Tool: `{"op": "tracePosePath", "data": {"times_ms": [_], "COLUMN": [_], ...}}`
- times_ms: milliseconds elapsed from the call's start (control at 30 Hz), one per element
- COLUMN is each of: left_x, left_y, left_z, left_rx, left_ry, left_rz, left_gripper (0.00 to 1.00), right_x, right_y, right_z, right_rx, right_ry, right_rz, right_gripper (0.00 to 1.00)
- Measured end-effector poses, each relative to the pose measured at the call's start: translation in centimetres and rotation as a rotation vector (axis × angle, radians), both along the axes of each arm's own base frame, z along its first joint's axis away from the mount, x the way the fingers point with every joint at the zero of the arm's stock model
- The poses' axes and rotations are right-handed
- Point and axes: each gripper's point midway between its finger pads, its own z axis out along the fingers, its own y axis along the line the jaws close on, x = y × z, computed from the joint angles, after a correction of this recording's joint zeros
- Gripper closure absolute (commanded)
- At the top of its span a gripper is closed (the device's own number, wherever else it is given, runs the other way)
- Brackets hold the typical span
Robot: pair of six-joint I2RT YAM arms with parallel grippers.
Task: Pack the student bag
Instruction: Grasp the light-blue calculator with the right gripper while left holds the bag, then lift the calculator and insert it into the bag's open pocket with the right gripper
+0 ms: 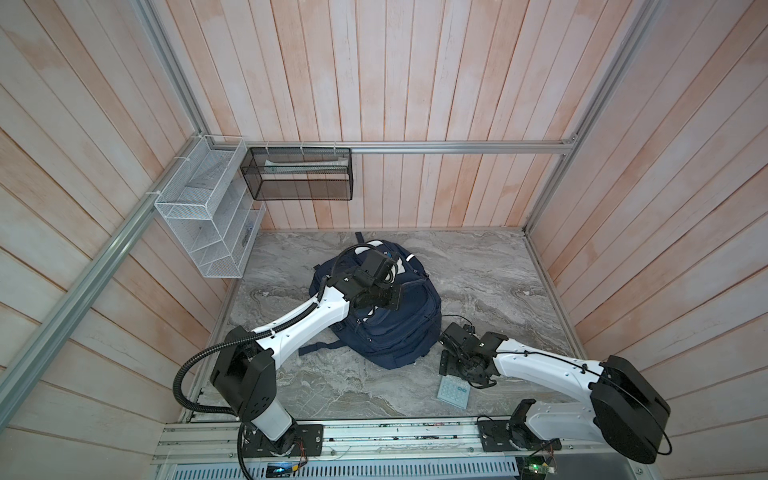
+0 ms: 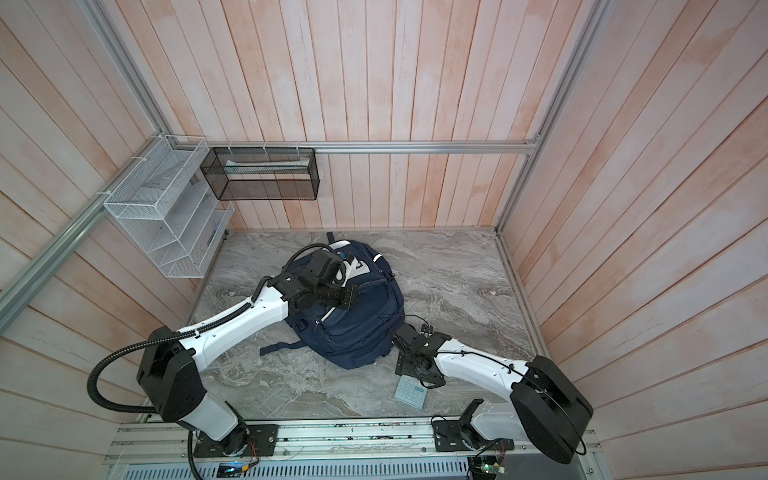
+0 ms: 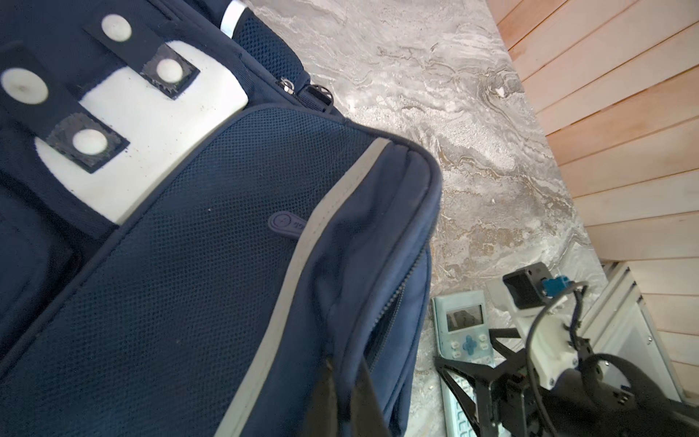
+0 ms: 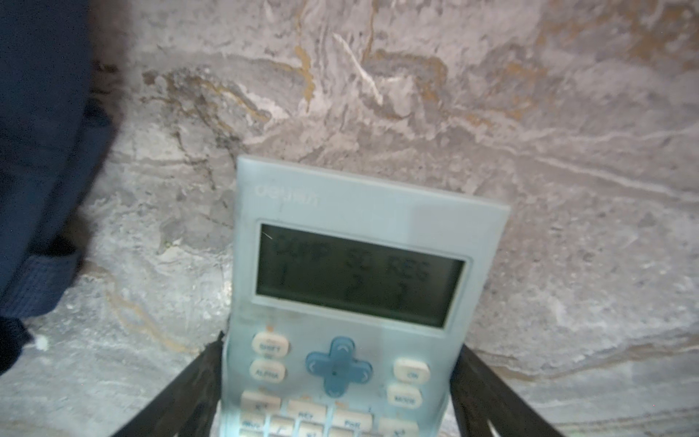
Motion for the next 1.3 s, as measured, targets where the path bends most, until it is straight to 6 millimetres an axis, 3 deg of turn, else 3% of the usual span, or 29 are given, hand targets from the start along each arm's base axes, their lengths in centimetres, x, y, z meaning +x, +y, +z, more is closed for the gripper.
{"op": "tracePosePath", "data": {"times_ms": [100,133,200,467,567,700,833,933,1100,1167,1300], "left_x": [-0.1,-0.2,-0.4,-0.5,-0.5,-0.6,-0.4,0.4,0.8,0.9,0.8], "left_y": [-0.1,-0.2,-0.4,-1.2,-1.5,-1.9,-2.4,-2.3,-2.2,-2.3,-2.3], "left_z": [-0.5,-0.7,-1.0,-0.9,-0.7,-0.3,0.8,1.8,1.7,1.6,1.4], "left_rx": [-0.016,-0.025,-0.041,-0.093,-0.121,-0.160,-0.199,-0.224,-0.250,-0.261,-0.265], "left_ry": [0.017,0.025,0.038,0.053,0.066,0.100,0.112,0.092,0.103,0.107,0.120], "left_rz": [0.012,0.013,0.012,0.008,0.011,0.022,0.035,0.060,0.089,0.098,0.100], "left_gripper": [1.00,1.00,1.00,1.00,1.00,1.00,1.00,1.00,1.00,1.00,1.00], "right_x": [0.3,0.3,0.6,2.3,4.0,7.8,13.6,16.0,16.9,16.9,16.4], "right_y": [-0.1,-0.2,-0.2,1.1,2.9,7.1,10.5,12.0,13.2,13.3,13.2], "right_z": [0.2,0.3,0.9,7.6,10.3,12.4,12.9,11.8,11.0,11.1,10.7], "right_rx": [-0.001,0.002,0.025,0.203,0.266,0.336,0.372,0.407,0.484,0.503,0.546], "right_ry": [-0.004,-0.008,-0.025,-0.195,-0.247,-0.278,-0.282,-0.233,-0.215,-0.219,-0.222], "right_rz": [0.011,0.018,0.026,0.071,0.104,0.158,0.163,0.174,0.193,0.191,0.194], "right_gripper": [0.41,0.52,0.57,0.49,0.49,0.50,0.49,0.42,0.26,0.13,0.08]}}
